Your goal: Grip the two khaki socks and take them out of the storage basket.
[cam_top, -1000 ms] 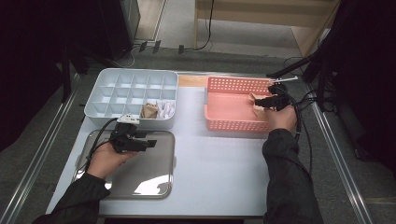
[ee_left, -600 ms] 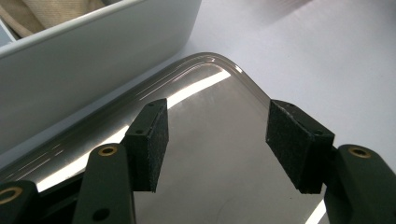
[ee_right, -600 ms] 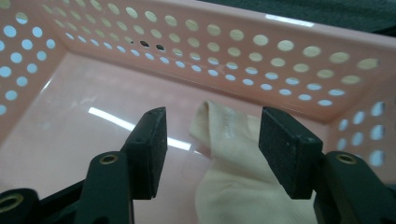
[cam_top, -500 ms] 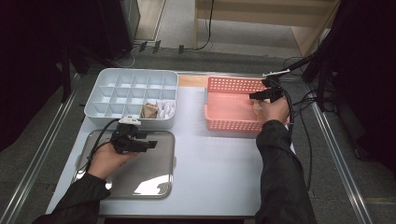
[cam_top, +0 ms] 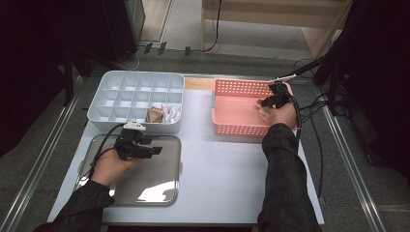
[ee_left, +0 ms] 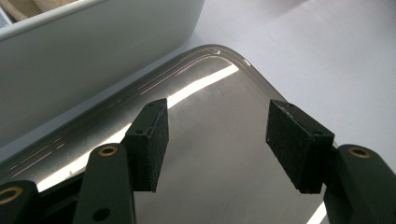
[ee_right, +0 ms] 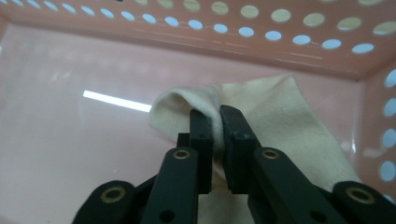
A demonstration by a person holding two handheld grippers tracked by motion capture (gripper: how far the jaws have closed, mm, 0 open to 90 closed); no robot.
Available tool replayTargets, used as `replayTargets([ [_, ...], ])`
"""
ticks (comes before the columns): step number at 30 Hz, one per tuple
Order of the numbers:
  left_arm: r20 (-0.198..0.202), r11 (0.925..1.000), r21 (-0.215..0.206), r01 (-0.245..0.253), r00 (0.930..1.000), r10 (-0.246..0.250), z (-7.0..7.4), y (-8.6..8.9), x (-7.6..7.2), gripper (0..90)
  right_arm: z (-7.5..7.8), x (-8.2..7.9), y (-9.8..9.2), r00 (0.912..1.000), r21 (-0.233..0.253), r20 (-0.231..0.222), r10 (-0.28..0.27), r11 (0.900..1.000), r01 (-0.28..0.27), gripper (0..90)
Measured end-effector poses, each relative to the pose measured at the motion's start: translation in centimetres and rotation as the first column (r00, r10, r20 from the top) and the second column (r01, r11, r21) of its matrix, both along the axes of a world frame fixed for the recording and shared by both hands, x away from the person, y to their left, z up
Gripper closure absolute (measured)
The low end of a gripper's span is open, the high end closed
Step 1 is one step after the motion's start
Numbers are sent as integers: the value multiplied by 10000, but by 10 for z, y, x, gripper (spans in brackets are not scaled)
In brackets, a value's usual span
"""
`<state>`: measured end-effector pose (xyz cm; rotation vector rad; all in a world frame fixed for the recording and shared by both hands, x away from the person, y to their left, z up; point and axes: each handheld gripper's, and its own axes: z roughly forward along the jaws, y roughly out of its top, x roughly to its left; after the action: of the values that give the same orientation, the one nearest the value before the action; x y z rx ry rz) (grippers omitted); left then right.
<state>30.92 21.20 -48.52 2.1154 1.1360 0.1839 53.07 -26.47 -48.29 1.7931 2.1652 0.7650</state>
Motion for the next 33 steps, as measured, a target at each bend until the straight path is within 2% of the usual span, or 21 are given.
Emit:
replayTargets([
  [2, -14, 10000, 54, 10, 10000, -9, -1, 1, 0, 409, 2, 0, -1, 10000, 190, 21, -49, 9998, 48, 868],
  [5, -9, 10000, 32, -24, 10000, 24, -1, 1, 0, 409, 7, -2, -1, 9991, 448, 390, 135, 9989, -153, 870],
  [10, 4, 10000, 7, -43, 10000, 43, 0, 1, 0, 410, 20, -8, -1, 9957, 407, 807, 445, 9980, -479, 870],
  [15, 36, 10000, -20, 3, 10000, -3, 1, -1, -1, 411, 33, -16, 0, 9908, 608, 1094, 800, 9944, -870, 870],
  [16, 61, 10000, -51, -9, 10000, 10, 1, -2, -1, 411, 37, -19, 2, 9887, 664, 1185, 920, 9927, -1004, 869],
  [18, 44, 10000, -75, -14, 10000, 15, 1, -2, -1, 410, 46, -25, 9, 9791, 634, 1540, 1328, 9875, -1440, 869],
  [21, 65, 10000, -79, 15, 10000, -14, 2, -3, -1, 410, 58, -32, 17, 9689, 706, 1871, 1618, 9816, -1776, 869],
  [24, 113, 9999, -131, 64, 9999, -62, 4, -3, -1, 410, 66, -39, 22, 9625, 660, 1990, 1842, 9774, -2007, 868],
  [30, 133, 9997, -225, 126, 9998, -123, 9, 0, -3, 409, 82, -54, 32, 9452, 773, 2234, 2382, 9623, -2608, 868],
  [33, 123, 9994, -306, 165, 9998, -161, 10, 0, -3, 408, 92, -64, 38, 9333, 779, 2454, 2621, 9543, -2885, 868],
])
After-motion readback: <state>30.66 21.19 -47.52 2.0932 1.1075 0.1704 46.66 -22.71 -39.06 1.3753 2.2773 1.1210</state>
